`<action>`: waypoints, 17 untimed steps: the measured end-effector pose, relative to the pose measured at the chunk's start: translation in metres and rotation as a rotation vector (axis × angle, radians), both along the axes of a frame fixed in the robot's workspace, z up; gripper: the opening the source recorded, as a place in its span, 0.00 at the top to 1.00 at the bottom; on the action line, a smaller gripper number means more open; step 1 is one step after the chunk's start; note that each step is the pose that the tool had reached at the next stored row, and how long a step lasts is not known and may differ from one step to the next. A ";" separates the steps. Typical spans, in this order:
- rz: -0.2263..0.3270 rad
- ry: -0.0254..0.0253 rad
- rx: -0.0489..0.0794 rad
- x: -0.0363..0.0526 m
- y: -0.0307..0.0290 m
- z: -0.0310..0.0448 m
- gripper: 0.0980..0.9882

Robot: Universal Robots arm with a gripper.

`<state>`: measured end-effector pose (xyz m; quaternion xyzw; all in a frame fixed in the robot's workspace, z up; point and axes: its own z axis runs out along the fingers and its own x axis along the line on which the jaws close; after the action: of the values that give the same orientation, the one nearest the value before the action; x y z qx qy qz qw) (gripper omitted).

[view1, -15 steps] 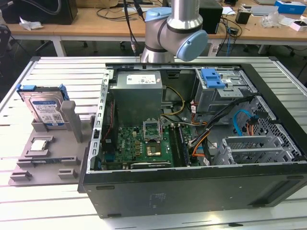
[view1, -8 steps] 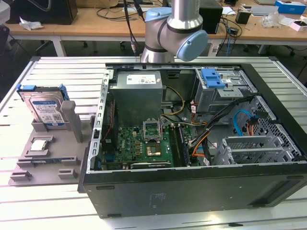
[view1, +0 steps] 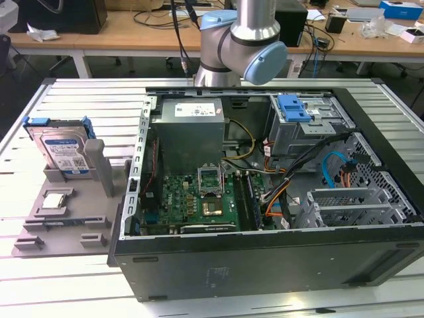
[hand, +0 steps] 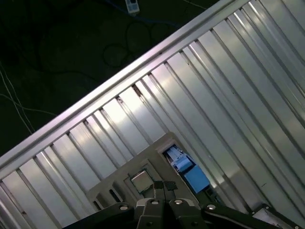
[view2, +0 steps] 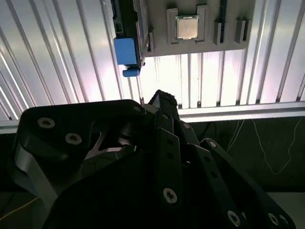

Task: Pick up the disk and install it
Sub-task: 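Pick up the disk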

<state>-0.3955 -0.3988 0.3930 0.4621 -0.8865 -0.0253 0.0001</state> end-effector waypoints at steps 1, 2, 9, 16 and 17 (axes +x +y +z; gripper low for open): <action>0.013 0.0000 0.000 0.0000 0.0000 0.0000 0.99; 0.025 0.0000 0.000 0.0000 0.0000 0.0000 0.99; 0.162 0.0001 0.000 0.0000 0.0000 0.0000 0.99; 0.258 0.0000 0.000 0.0000 0.0000 0.0000 0.99; 0.269 0.0000 0.000 0.0000 0.0000 0.0000 0.99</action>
<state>-0.3955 -0.3989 0.3930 0.5767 -0.8165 -0.0251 0.0035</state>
